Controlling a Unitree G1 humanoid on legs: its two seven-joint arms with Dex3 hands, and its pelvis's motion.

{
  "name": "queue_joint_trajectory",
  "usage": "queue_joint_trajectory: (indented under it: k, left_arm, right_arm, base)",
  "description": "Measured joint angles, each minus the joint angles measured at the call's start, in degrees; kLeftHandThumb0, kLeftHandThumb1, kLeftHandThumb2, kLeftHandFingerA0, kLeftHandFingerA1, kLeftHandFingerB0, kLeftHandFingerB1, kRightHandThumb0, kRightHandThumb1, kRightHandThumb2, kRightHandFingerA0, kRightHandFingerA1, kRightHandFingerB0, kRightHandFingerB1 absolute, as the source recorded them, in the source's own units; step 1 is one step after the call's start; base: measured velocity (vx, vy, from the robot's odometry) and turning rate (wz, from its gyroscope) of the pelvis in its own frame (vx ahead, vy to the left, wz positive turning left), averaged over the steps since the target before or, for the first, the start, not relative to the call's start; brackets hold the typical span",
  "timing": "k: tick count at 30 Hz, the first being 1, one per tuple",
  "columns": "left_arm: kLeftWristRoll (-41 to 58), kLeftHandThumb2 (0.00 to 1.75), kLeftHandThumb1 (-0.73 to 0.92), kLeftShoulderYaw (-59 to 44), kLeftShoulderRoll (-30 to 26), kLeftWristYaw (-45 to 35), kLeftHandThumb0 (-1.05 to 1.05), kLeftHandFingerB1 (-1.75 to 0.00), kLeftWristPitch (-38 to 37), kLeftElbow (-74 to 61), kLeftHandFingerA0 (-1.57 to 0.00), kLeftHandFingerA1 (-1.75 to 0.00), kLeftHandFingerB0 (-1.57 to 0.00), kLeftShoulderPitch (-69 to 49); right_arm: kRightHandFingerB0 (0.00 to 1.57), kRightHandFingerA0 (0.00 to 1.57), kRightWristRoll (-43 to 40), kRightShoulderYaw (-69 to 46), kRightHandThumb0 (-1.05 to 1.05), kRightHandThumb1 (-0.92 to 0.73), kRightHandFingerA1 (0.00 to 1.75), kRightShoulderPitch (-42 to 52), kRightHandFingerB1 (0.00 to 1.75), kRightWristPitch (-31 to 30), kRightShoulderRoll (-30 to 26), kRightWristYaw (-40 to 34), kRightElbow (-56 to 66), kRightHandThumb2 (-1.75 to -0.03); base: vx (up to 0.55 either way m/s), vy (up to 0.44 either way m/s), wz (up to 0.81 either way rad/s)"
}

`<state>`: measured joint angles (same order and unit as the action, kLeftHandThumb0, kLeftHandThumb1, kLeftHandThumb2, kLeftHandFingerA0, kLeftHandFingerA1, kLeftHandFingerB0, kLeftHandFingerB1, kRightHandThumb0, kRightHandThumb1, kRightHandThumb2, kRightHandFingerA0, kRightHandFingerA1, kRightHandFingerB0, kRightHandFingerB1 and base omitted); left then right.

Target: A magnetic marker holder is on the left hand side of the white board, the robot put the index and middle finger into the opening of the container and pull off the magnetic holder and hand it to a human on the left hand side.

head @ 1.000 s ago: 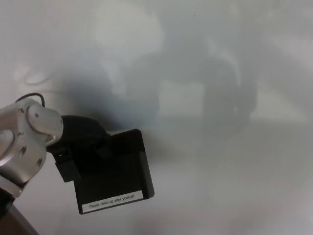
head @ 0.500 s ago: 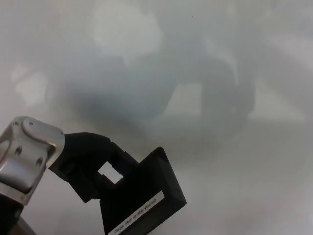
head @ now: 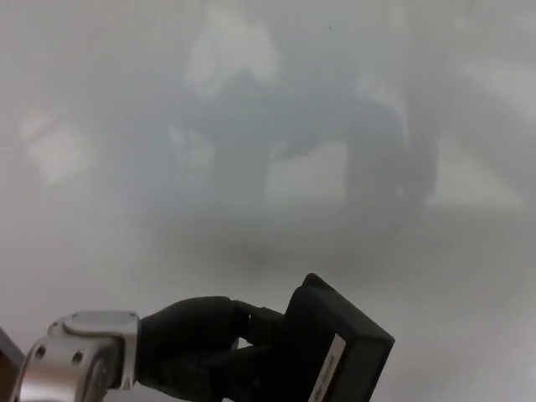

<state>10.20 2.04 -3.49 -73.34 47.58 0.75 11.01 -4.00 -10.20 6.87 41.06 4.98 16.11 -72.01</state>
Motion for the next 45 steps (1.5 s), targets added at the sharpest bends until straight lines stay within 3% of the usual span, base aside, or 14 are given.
queue_joint_trajectory:
  k: [1, 14, 15, 16, 19, 20, 23, 24, 31, 35, 36, 39, 40, 45]
  left_arm:
    - [0.5, 0.62, 0.71, -0.6, 0.7, 0.0, -0.61, -0.53, 0.1, -0.2, -1.00, -0.74, -0.94, -0.7]
    - [11.9, 0.62, 0.72, -10.0, 13.2, 0.0, -0.66, -0.48, 4.0, -5.6, -0.98, -0.77, -0.82, -18.5]
    - [12.5, 0.63, 0.74, -10.5, 13.6, 0.0, -0.66, -0.49, 4.2, -5.9, -0.96, -0.77, -0.81, -19.4]
    - [13.8, 0.91, 0.58, -11.4, 14.4, 0.0, -0.69, -0.60, 4.7, -6.6, -0.94, -0.85, -0.74, -21.4]
    - [16.2, 0.91, 0.58, -12.5, 15.1, 0.0, -0.69, -0.60, 5.4, -7.8, -0.94, -0.85, -0.74, -25.0]
    - [17.1, 0.64, 0.77, -12.9, 15.1, 0.0, -0.68, -0.48, 5.7, -8.2, -1.01, -0.85, -0.79, -26.2]
    - [19.0, 0.64, 0.77, -13.4, 15.1, -0.1, -0.68, -0.48, 5.9, -8.7, -1.01, -0.85, -0.79, -28.3]
    - [20.3, 0.62, 0.73, -13.5, 15.1, -0.2, -0.71, -0.48, 5.9, -8.7, -1.02, -0.64, -0.88, -29.5]
    - [25.8, 0.63, 0.73, -13.3, 15.2, -3.1, -0.72, -0.47, 6.3, -5.9, -1.02, -0.57, -0.87, -30.5]
    - [28.4, 0.59, 0.59, -13.3, 15.1, -4.5, -0.76, -0.41, 6.6, -4.7, -0.87, -0.49, -0.72, -30.5]
    - [29.4, 0.87, 0.43, -13.6, 14.9, -5.0, -0.83, -0.51, 6.8, -4.5, -0.74, -0.54, -0.62, -30.6]
    - [32.0, 0.87, 0.43, -14.6, 14.5, -6.3, -0.83, -0.51, 6.8, -5.1, -0.74, -0.54, -0.62, -31.5]
    - [32.6, 0.58, 0.56, -14.7, 14.4, -6.6, -0.88, -0.41, 6.8, -5.3, -0.74, -0.51, -0.55, -31.7]
    - [36.3, 0.59, 0.59, -17.4, 12.9, -7.9, -0.87, -0.39, 6.7, -6.7, -0.57, -0.43, -0.47, -32.6]
  right_arm:
    - [0.39, 0.80, 0.0, 0.0, -0.58, -0.72, 0.53, 0.0, 0.33, 0.0, 0.0, 0.0, 0.0, -0.62]
    - [0.38, 0.85, 0.2, 0.0, -0.53, -0.70, 0.55, -0.9, 0.33, 0.0, 0.0, 0.0, 0.1, -0.62]
    - [0.37, 0.84, 0.2, 0.0, -0.54, -0.70, 0.54, -1.0, 0.33, 0.0, 0.0, 0.1, 0.1, -0.63]
    - [0.38, 0.83, 0.2, 0.0, -0.54, -0.70, 0.54, -1.1, 0.33, -0.1, 0.0, 0.1, 0.0, -0.63]
    - [0.38, 0.83, 0.3, 0.1, -0.54, -0.70, 0.54, -1.4, 0.33, -0.2, 0.0, 0.2, 0.0, -0.63]
    - [0.39, 0.80, 0.3, 0.2, -0.56, -0.72, 0.52, -1.5, 0.33, -0.3, 0.0, 0.2, 0.0, -0.62]
    - [0.39, 0.80, 0.4, 0.4, -0.56, -0.72, 0.52, -1.9, 0.33, -0.4, 0.0, 0.2, 0.0, -0.62]
    - [0.38, 0.80, 0.5, 0.6, -0.55, -0.73, 0.53, -2.1, 0.33, -0.5, 0.0, 0.1, 0.0, -0.62]
    - [0.37, 0.80, 0.9, 1.1, -0.55, -0.74, 0.53, -2.7, 0.33, -0.8, 0.0, 0.0, 0.0, -0.62]
    - [0.37, 0.79, 1.1, 1.4, -0.56, -0.73, 0.52, -2.8, 0.33, -0.9, 0.0, -0.1, 0.0, -0.62]
    - [0.38, 0.78, 1.2, 1.4, -0.56, -0.73, 0.52, -2.9, 0.33, -0.9, 0.0, -0.1, 0.0, -0.62]
    - [0.38, 0.78, 1.4, 1.6, -0.56, -0.73, 0.52, -3.2, 0.33, -1.0, 0.0, -0.2, 0.0, -0.62]
    - [0.40, 0.83, 1.4, 1.6, -0.54, -0.72, 0.55, -3.2, 0.33, -1.0, 0.0, -0.2, 0.0, -0.62]
    - [0.37, 0.81, 1.4, 1.5, -0.56, -0.72, 0.54, -3.6, 0.33, -1.2, 0.0, -0.3, 0.0, -0.62]
  base:
    - [0.00, 0.000, 0.00]
    - [0.00, 0.000, 0.00]
    - [0.00, 0.000, 0.00]
    - [0.00, 0.000, 0.00]
    - [0.00, 0.000, 0.00]
    - [0.00, 0.000, 0.00]
    - [0.00, 0.000, 0.00]
    - [0.00, 0.000, 0.00]
    - [0.00, 0.000, 0.00]
    - [0.00, 0.000, 0.00]
    - [0.00, 0.000, 0.00]
    - [0.00, 0.000, 0.00]
    - [0.00, 0.000, 0.00]
    - [0.00, 0.000, 0.00]
